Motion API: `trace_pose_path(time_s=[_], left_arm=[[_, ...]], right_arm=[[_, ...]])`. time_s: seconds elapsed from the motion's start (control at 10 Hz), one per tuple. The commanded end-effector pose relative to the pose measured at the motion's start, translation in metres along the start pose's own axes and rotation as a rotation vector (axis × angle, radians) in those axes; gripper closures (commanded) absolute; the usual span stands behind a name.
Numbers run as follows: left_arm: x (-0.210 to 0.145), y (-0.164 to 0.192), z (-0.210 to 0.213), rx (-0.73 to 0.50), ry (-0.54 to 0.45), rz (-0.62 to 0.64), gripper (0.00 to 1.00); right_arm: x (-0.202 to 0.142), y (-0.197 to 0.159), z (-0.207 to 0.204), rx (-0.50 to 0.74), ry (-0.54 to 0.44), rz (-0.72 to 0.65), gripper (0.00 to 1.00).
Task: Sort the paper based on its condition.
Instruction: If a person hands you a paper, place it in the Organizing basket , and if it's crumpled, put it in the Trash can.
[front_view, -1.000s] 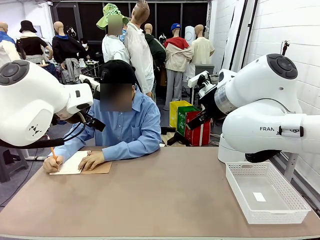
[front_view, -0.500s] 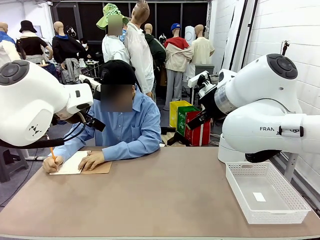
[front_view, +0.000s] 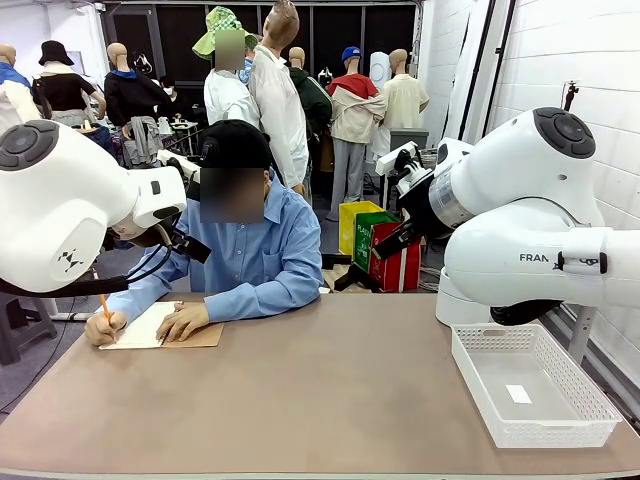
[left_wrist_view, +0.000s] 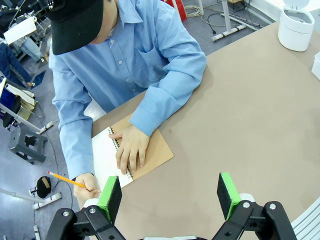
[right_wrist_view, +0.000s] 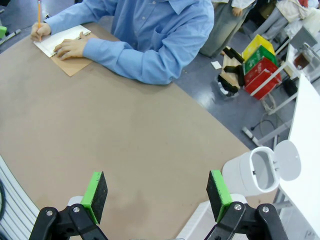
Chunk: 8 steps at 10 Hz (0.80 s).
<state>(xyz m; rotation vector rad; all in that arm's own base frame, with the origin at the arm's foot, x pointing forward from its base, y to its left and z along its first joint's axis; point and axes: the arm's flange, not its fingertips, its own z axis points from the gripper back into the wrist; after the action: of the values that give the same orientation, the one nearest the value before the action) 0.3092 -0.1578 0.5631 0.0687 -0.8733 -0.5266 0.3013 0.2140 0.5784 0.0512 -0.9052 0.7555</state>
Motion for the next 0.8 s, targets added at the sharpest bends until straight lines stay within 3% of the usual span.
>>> trace_pose_path(time_s=[0.0, 0.7], left_arm=[[0.0005, 0.0010, -0.0007, 0.005, -0.005, -0.013, 0.00], [0.0005, 0.0010, -0.0007, 0.005, -0.005, -0.013, 0.00]], right_arm=[[0.0001, 0.0010, -0.0002, -0.004, 0.002, 0.003, 0.00], [0.0001, 0.0010, -0.0002, -0.004, 0.002, 0.003, 0.00]])
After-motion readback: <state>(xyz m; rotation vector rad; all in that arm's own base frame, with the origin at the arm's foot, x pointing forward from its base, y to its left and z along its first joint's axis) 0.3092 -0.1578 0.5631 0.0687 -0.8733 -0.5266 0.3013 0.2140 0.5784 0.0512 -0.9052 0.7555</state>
